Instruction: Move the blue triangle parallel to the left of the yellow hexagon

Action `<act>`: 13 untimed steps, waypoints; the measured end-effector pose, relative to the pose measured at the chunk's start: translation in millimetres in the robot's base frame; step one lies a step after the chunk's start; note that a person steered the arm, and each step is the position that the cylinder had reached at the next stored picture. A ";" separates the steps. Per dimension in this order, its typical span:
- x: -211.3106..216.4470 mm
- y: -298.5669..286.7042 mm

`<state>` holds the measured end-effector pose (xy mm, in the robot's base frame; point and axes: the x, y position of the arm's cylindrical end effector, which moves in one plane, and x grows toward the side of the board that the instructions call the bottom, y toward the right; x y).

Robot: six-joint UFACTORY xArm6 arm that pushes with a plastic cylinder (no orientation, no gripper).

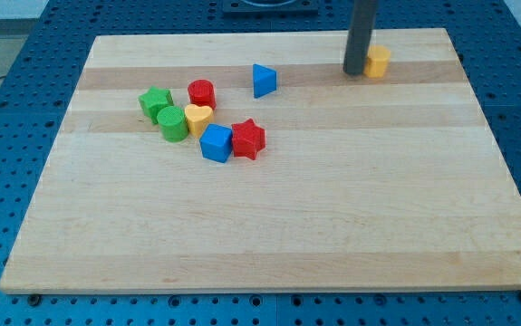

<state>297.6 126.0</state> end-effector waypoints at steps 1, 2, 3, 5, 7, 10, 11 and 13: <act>67.2 -25.0; 80.1 -115.3; 30.9 -130.4; 37.8 -160.2; -14.1 -134.0; 22.3 -49.5; -57.9 -23.2; -70.7 -138.0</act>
<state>226.9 -12.1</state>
